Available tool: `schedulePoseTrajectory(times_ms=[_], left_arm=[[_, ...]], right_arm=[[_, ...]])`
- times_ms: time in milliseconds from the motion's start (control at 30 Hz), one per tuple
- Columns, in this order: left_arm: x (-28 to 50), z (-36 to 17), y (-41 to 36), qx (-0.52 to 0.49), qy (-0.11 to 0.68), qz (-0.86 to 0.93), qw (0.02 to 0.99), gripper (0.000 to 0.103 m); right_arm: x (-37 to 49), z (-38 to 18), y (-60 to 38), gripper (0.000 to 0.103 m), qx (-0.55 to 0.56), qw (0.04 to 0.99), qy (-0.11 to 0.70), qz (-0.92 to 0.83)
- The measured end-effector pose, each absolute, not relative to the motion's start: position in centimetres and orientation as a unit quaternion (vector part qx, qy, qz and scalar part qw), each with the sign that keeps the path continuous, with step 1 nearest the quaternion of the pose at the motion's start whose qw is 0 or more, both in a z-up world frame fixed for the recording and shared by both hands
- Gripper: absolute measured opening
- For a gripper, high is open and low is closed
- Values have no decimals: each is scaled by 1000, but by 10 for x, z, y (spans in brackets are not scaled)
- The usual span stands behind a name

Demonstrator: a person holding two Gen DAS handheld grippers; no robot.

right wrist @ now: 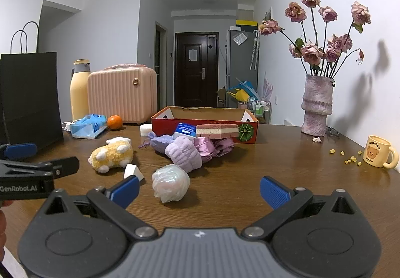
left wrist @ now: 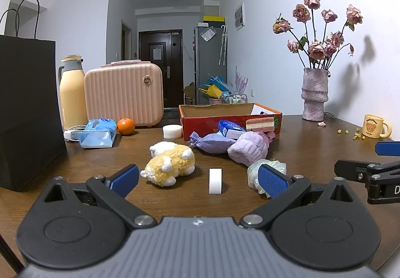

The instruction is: Organize soft objects

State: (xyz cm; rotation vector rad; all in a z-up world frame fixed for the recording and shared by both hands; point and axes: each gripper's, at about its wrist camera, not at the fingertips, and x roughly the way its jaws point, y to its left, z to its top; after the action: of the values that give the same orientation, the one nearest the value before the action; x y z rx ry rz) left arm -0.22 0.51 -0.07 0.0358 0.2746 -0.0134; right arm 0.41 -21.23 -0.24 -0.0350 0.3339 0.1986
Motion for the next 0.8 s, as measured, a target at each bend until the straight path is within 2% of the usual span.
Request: schedulePoseTrajectory(times_ms=[800], left_arm=[[-2,-1,6,18,136,-7,991,103]], right_arm=[[8,-4,-210,103,-19,980,170,100]])
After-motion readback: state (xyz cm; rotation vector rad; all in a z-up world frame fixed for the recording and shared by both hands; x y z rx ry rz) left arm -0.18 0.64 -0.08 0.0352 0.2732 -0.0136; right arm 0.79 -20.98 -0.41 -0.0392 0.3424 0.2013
